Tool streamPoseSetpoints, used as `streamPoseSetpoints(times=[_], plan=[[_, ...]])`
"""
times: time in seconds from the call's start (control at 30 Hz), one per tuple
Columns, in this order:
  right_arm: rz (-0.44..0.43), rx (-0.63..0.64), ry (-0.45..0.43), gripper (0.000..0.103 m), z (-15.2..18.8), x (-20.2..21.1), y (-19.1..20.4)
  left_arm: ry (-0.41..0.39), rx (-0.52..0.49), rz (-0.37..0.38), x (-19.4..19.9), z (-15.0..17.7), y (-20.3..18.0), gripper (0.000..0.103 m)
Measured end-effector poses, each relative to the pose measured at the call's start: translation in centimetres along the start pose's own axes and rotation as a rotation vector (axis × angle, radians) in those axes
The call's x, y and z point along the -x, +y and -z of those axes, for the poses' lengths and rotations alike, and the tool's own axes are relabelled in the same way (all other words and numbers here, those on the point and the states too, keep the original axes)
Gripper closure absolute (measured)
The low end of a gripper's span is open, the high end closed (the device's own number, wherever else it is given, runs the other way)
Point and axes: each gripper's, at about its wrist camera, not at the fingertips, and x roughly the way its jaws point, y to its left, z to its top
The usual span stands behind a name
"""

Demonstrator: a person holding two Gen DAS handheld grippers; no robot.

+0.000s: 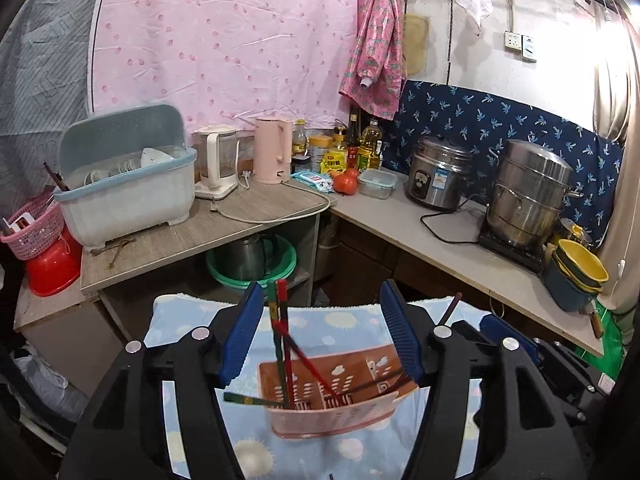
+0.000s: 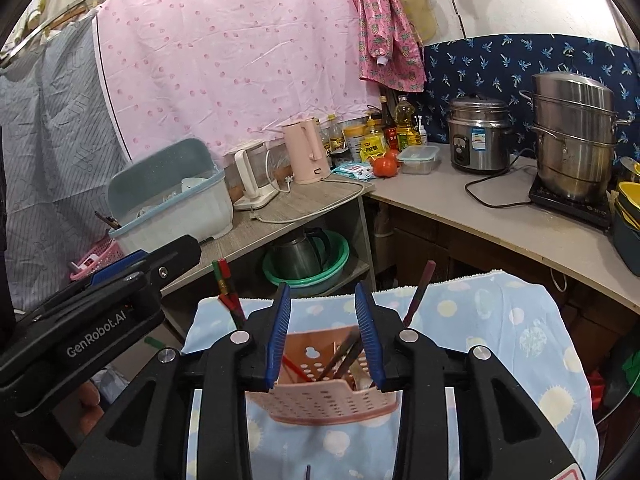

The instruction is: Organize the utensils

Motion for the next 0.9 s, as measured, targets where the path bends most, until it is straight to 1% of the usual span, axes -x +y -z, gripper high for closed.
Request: streamPoseSetpoints(times=[0.1,0.23,0.33,0.43,0.57,0.73,0.9], plan=[[0.008,0.001,-0.001,0.067,0.8,1.1,-0.1,0.011,-0.005,-0.002,1.0,1.0,0.1,0.046],[-0.005,0.001,0.011,0.066,2.5,2.9,0.1,0.04,-0.007,0.004,2.2,2.8,-0.2,0.046],[-0.002,-0.007,0.022,0.066,3.7,4.2,0.1,0.053,-0.013,-0.012,3.0,4.1,-0.5,0.046],[-0.012,-0.027,0.037,0.066,4.9,5.4,-0.1,0.082,0.005,0.008,3.8,5.4,-0.5,0.046],[-0.008,-0.036,0.057,0.066,6.6,6.8,-0.3,0.103,0.002,0.004,5.0,7.2,-0.8,0.046],[0.006,-0.037,0.09,0.066,9.3,8.4,-0.7,0.144,-0.002,0.012,6.2,10.0,-1.3,0.046],[0.032,-0.027,0.152,0.066,13.0,9.0,-1.4,0.209,-0.006,0.025,6.7,13.7,-1.7,0.046]])
